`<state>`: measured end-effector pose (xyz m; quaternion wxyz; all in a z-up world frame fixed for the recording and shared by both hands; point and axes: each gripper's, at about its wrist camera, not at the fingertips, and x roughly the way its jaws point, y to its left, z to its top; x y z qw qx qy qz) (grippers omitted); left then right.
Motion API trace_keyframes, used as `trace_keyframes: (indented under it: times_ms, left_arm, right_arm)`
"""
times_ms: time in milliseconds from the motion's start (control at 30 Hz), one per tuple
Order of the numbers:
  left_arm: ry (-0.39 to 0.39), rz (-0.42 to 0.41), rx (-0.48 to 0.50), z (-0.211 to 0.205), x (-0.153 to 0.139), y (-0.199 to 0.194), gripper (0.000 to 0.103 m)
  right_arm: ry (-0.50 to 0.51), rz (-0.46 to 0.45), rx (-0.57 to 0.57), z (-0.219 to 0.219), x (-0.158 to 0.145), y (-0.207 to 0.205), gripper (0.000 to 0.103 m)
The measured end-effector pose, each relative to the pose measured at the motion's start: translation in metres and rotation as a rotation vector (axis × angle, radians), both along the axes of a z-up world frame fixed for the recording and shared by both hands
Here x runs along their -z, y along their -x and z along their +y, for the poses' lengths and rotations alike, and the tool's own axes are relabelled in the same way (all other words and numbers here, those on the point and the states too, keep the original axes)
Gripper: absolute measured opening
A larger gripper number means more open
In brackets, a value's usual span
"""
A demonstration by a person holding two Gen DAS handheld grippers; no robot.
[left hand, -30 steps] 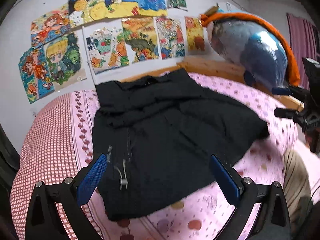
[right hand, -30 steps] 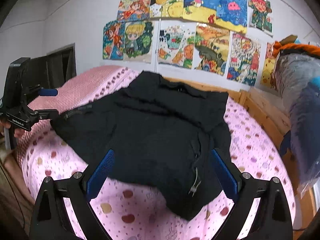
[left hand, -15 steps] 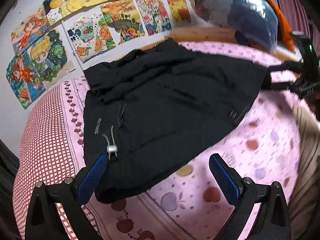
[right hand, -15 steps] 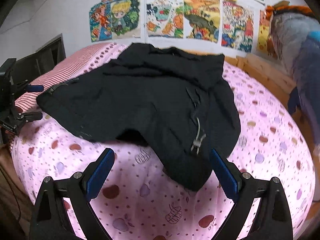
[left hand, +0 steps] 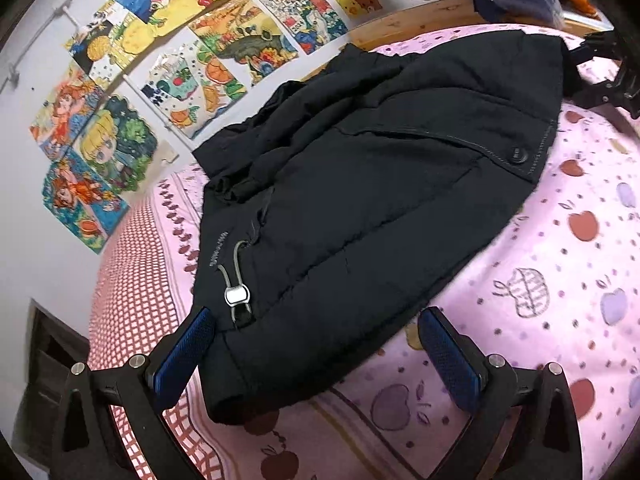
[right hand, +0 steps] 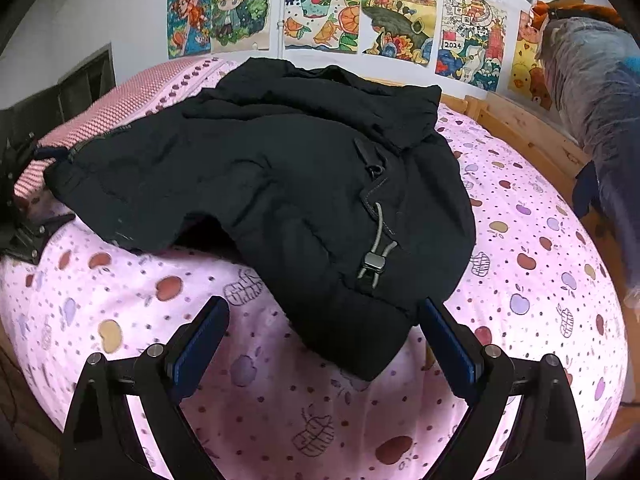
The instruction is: Fold large clothes
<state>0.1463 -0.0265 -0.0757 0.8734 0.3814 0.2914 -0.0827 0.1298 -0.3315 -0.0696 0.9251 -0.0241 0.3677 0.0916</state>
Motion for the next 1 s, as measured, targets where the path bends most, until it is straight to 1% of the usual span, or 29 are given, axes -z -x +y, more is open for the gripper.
trace_keyframes:
  times_ms: [67, 133, 167, 200, 233, 300, 333, 400, 467, 633, 767, 800, 933, 1000]
  left_arm:
    - [-0.005, -0.027, -0.02, 0.0, -0.002, -0.002, 0.103]
    - [-0.02, -0.061, -0.043, 0.001, -0.003, -0.005, 0.098]
    - [-0.037, -0.084, -0.056, 0.001, -0.004, -0.006, 0.09]
    - [-0.059, -0.104, -0.066, 0.001, -0.004, -0.007, 0.08]
    - [-0.072, -0.112, -0.071, 0.002, -0.004, -0.009, 0.075]
    - [-0.078, -0.12, -0.075, 0.002, -0.006, -0.012, 0.051]
    - [-0.062, -0.117, -0.067, 0.002, -0.01, -0.013, 0.047]
    - [-0.036, -0.124, -0.055, 0.001, -0.018, -0.015, 0.032]
    - [-0.008, -0.13, -0.049, -0.002, -0.031, -0.018, 0.026]
    - [0.087, -0.157, -0.048, 0.001, -0.071, -0.037, 0.02]
    - [0.182, -0.152, -0.076, 0.006, -0.096, -0.052, 0.019]
    - [0.199, -0.15, -0.082, 0.007, -0.101, -0.055, 0.019]
    - [0.221, -0.154, -0.101, 0.01, -0.109, -0.064, 0.018]
    - [0.243, -0.15, -0.117, 0.011, -0.113, -0.067, 0.018]
  right_arm:
    - [0.004, 0.015, 0.016, -0.001, 0.004, -0.002, 0.093]
    - [0.033, 0.036, 0.041, -0.001, 0.01, -0.005, 0.093]
    - [0.05, 0.039, 0.051, -0.001, 0.012, -0.007, 0.093]
    - [0.07, 0.04, 0.062, 0.0, 0.014, -0.008, 0.093]
    - [0.072, 0.038, 0.067, -0.001, 0.014, -0.009, 0.093]
    - [0.059, 0.037, 0.073, -0.002, 0.013, -0.01, 0.093]
    - [0.057, 0.036, 0.073, -0.003, 0.012, -0.01, 0.093]
    - [0.063, 0.023, 0.066, -0.001, 0.011, -0.01, 0.093]
    - [0.078, 0.005, 0.045, 0.002, 0.01, -0.008, 0.093]
    - [0.17, -0.029, 0.028, 0.015, 0.008, -0.009, 0.093]
    - [0.267, -0.076, 0.051, 0.028, 0.005, -0.014, 0.093]
    - [0.316, -0.093, 0.054, 0.035, 0.005, -0.016, 0.093]
    - [0.544, -0.184, 0.042, 0.064, 0.01, -0.016, 0.093]
    - [0.611, -0.218, 0.048, 0.074, 0.009, -0.012, 0.093]
